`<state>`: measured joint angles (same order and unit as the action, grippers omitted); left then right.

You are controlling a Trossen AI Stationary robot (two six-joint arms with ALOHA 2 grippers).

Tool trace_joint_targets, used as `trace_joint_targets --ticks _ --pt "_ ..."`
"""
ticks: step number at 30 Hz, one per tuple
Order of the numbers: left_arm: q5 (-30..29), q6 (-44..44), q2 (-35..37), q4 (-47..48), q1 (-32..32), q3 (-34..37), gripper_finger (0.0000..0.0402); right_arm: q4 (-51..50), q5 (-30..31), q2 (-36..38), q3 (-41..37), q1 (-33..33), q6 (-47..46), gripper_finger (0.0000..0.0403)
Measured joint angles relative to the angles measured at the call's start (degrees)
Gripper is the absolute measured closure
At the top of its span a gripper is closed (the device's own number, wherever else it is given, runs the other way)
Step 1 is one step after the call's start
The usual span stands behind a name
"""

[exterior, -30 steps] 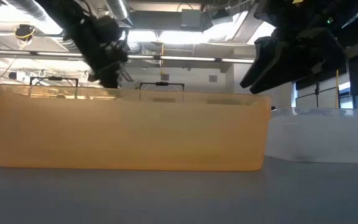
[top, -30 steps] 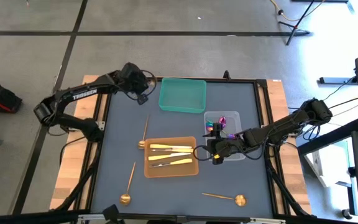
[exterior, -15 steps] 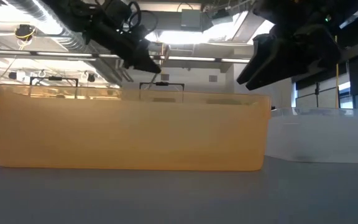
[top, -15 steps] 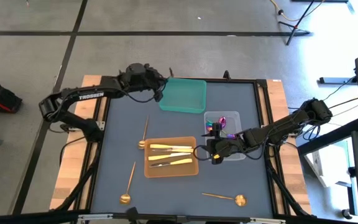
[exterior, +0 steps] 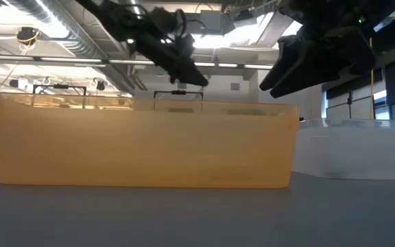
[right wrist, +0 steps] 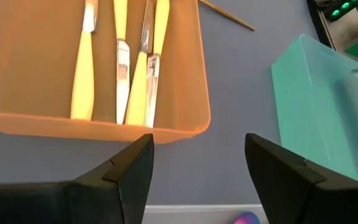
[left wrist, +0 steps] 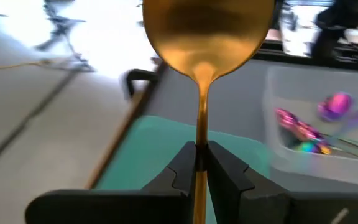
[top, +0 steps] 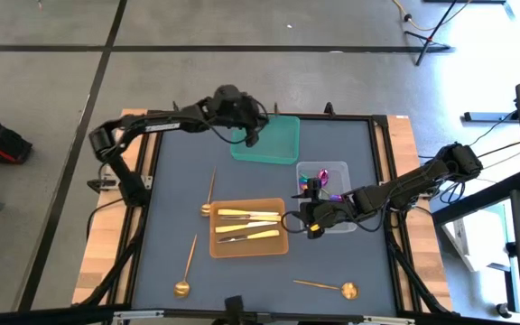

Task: Sort silverware by color (type)
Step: Put the gold spoon into the green bin

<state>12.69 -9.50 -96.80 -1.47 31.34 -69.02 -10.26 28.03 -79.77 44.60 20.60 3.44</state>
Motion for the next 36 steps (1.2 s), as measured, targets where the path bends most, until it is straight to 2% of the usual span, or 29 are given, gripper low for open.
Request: trace_joint_targets --ticks 3,7,14,25,36 --pt "2.07 -0.01 -3.31 1.72 -0.07 -3.10 0.0376 -0.35 -0.01 0.00 0.00 0.00 -0.02 0.0164" --pt "-0.52 -1.53 -6.30 3.46 0.05 -5.59 0.0376 -0.35 -0.04 0.00 0.00 0.00 -0.11 0.0164" --pt "-2.23 -2.86 -9.09 3.37 0.41 -5.95 0.0376 -0.30 -0.61 0.00 0.00 0.00 -0.33 0.0164" --pt "-4.69 -2.42 -10.94 12.03 0.38 -5.92 0.0375 -0.15 -0.61 0.00 0.00 0.00 -0.63 0.0164" --pt "-6.94 -1.57 -9.24 13.40 -0.23 -5.92 0.0300 -0.17 -0.63 0.00 0.00 0.00 -0.63 0.0164"
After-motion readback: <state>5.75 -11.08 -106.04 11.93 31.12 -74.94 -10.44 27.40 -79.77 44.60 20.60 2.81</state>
